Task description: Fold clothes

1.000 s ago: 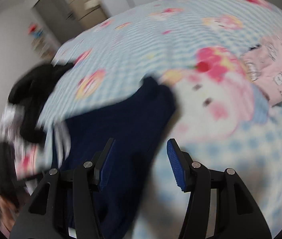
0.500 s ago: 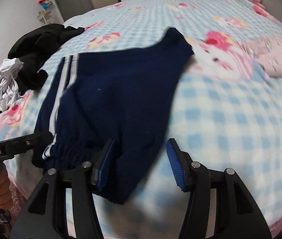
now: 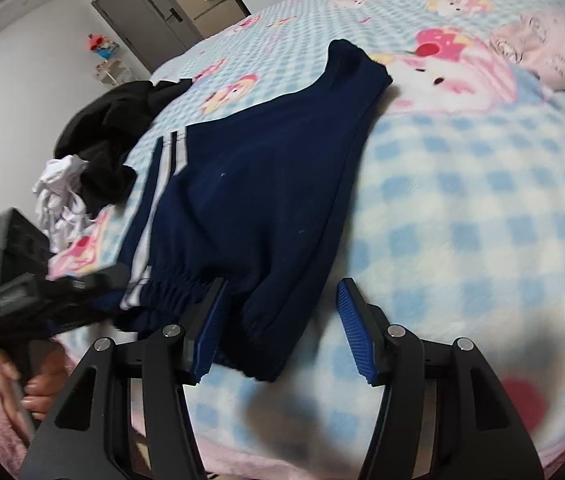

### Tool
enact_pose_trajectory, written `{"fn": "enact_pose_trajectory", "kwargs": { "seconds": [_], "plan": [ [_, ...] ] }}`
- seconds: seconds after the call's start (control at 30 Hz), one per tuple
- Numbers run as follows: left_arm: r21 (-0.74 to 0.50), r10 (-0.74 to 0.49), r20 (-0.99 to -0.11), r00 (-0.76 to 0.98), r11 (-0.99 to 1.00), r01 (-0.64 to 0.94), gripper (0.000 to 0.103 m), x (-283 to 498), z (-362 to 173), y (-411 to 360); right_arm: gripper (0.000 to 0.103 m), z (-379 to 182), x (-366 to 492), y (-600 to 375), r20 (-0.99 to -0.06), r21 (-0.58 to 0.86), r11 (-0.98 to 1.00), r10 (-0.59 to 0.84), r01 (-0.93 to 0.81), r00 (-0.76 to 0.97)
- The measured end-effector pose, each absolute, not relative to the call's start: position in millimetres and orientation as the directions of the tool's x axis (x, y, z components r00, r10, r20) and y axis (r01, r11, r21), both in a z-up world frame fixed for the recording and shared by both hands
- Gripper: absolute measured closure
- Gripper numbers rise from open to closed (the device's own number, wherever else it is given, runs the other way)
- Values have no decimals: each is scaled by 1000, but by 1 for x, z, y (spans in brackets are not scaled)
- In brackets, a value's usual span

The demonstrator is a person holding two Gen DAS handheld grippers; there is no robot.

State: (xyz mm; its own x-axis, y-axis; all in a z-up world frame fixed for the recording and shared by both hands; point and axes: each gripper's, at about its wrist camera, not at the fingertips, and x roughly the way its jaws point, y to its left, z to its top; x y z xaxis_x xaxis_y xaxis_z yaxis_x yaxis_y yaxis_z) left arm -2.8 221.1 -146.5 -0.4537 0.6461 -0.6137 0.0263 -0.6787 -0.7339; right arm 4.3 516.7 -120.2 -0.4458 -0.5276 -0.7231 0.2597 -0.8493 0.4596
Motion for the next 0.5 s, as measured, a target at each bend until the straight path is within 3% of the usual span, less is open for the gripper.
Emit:
{"fn": "enact_pose_trajectory", "kwargs": {
  "seconds": [0.17, 0.27, 0.33, 0.5],
  "plan": [
    [-854, 744, -470, -475, -519, 34, 49, 4, -151, 209, 54, -119, 5, 515, -691, 527, -807, -589, 267, -419],
    [-819, 694, -533, -484, -567, 90, 57, 4, -159, 208, 55, -129, 1, 510, -718, 507, -823, -567, 256, -403],
    [-795, 675, -564, -476, -599, 94, 57, 2, -162, 213, 51, -135, -1, 509, -722, 505, -826, -564, 251, -400],
    [-734, 655, -622, -428, -678, 30, 47, -4, -161, 230, 51, -137, -3, 510, -720, 515, -823, -568, 242, -399]
  ]
}}
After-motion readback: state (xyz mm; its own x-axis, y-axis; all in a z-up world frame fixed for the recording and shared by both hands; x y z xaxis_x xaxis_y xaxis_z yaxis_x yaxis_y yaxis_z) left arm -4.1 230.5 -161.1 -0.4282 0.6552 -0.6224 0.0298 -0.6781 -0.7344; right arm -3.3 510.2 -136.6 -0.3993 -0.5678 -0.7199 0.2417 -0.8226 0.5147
